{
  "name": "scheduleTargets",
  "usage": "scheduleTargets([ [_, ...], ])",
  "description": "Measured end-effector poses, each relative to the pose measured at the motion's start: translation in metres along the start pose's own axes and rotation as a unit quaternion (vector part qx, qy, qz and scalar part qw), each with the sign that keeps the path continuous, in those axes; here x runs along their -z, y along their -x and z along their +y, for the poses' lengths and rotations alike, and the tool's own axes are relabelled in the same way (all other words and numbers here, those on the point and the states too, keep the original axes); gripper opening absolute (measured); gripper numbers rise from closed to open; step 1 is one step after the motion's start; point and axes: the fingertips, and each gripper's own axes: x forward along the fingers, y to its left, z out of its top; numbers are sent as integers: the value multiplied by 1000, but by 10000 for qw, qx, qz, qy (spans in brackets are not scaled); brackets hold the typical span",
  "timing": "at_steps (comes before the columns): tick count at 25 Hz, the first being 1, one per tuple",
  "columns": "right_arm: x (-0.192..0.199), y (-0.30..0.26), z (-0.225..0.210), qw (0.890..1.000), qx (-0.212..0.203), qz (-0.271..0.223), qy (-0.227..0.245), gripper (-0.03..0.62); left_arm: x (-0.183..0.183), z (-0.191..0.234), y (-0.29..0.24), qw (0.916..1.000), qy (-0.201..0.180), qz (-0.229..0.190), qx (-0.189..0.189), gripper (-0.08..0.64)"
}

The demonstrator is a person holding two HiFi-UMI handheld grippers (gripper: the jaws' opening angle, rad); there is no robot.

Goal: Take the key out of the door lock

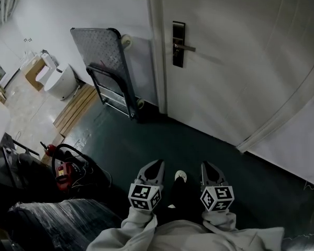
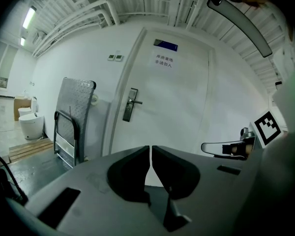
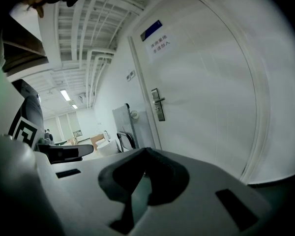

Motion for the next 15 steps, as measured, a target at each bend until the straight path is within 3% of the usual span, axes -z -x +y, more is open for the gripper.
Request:
scheduleTargets([
  [15,-54,-93,-38,9996,-272,59,58,51,-47,22,-97,10000,-48,-47,-51,26],
])
